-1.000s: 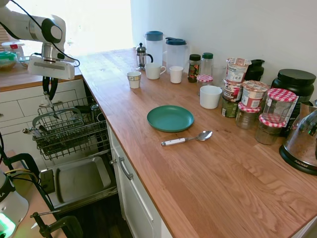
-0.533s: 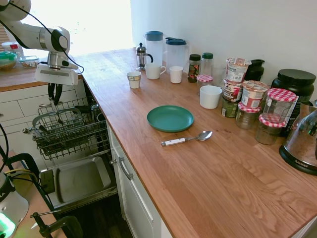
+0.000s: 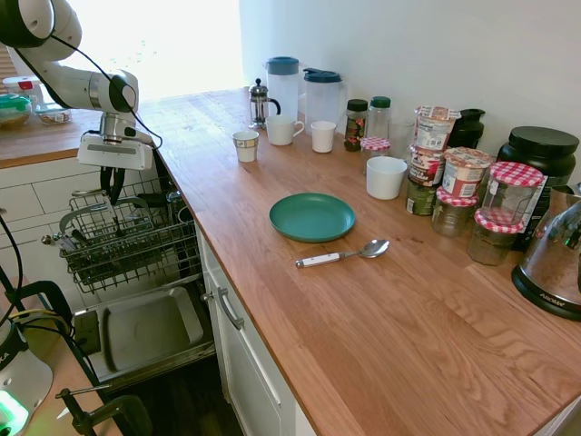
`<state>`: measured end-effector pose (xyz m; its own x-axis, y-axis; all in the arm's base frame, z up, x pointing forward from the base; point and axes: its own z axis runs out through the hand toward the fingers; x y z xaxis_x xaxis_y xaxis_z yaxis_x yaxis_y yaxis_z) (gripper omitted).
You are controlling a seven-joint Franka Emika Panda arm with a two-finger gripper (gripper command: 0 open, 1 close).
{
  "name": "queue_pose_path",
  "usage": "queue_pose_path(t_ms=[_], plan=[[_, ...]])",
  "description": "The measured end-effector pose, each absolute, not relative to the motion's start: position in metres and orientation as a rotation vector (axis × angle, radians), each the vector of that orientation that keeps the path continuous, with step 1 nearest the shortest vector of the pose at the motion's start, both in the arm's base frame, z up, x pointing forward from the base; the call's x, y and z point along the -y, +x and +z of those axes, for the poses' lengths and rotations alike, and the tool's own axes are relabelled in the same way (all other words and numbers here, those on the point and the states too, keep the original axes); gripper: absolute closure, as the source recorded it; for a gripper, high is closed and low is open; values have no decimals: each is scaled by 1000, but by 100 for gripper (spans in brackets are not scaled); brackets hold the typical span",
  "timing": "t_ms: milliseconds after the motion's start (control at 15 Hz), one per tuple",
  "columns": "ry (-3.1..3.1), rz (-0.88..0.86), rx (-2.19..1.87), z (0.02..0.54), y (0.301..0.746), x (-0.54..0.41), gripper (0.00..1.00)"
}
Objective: Put the fork in the dishwasher
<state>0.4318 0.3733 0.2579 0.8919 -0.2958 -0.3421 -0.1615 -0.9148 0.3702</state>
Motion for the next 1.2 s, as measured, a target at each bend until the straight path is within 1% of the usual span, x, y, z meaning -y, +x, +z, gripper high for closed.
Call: queue_pose_path(t_ms=[267, 533, 600, 1200], plan=[[2691, -582, 334, 235, 433, -381, 100], [2684, -586, 338, 228, 437, -384, 100], [2683, -585, 341, 228, 438, -384, 0], [2707, -564, 354, 233, 445, -386, 0]])
